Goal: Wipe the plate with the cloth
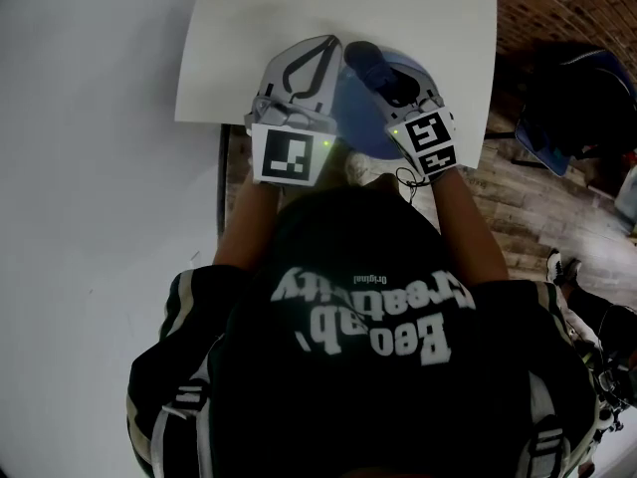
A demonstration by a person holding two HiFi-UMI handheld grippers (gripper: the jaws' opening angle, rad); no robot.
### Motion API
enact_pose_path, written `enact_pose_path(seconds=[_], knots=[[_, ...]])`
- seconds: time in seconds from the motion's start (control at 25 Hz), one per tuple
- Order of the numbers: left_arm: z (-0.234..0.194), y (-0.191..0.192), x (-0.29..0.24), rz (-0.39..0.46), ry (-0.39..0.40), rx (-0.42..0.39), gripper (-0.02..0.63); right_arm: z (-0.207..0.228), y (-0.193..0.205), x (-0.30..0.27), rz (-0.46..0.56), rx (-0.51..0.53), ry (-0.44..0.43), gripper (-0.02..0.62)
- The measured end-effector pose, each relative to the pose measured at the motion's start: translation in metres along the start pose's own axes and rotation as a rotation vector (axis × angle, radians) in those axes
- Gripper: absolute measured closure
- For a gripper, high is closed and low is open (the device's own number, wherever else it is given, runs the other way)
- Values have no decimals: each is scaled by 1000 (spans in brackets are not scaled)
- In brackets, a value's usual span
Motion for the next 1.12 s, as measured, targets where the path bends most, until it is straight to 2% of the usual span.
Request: enact_pose_path(seconds=[0.68,0.88,1.12], knots=[[-5,12,3,-10,23,28,603,-22,64,-34,-262,-89,-63,468],[-3,11,1,-4,29,30,603,-23,69,-35,-283,-111,-73,468],[-3,9,0,1,28,107,603,-23,71,-35,-298,-103,-76,468]])
Point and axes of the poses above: the fingertips, and each gripper's own axes: x backward along the fingers, z to its right, y out of its underside, the point moved 4 cm from there along x, backward along the fingers, and after that the axes turned 2 degrees about y, right-handed, at the moved point
